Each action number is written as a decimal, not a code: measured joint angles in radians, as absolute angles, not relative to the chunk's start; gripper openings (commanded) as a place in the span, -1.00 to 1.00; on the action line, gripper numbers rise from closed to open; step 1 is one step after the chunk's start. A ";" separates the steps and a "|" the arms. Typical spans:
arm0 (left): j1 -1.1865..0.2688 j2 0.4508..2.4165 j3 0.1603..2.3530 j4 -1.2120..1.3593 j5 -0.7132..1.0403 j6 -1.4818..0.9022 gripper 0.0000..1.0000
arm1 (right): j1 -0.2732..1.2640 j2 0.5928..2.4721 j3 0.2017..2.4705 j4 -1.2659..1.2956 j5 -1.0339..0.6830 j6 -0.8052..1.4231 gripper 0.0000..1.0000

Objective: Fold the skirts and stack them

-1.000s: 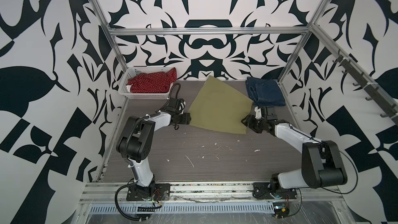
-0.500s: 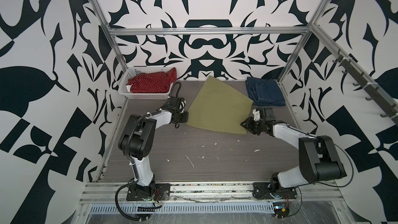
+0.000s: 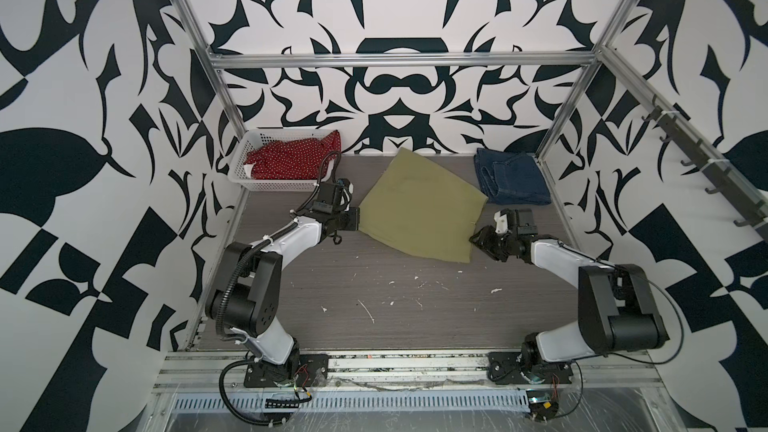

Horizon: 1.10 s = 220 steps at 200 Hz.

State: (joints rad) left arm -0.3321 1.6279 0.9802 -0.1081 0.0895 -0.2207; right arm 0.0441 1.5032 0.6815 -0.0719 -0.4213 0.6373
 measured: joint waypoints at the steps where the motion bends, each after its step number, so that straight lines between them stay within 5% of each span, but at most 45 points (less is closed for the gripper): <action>1: -0.332 1.628 0.979 -0.108 0.089 -0.221 -1.00 | 0.045 1.505 0.682 -0.072 -0.423 0.638 -0.18; 83: -0.332 1.643 0.942 -0.113 0.068 -0.248 -1.00 | 0.067 1.550 0.686 -0.025 -0.473 0.621 -0.96; 160: -0.332 1.344 0.828 -0.152 0.001 -0.323 -1.00 | 0.068 1.232 0.672 -0.109 -0.480 0.590 -1.00; 177: -0.332 1.312 0.766 -0.162 -0.001 -0.373 -0.52 | 0.068 1.187 0.606 -0.122 -0.482 0.585 -1.00; 194: -0.334 1.293 0.685 -0.183 -0.023 -0.430 0.13 | 0.068 1.186 0.512 -0.152 -0.485 0.587 -0.69; 220: -0.340 1.156 0.559 -0.209 -0.057 -0.496 0.29 | 0.067 1.180 0.403 -0.228 -0.510 0.585 -0.49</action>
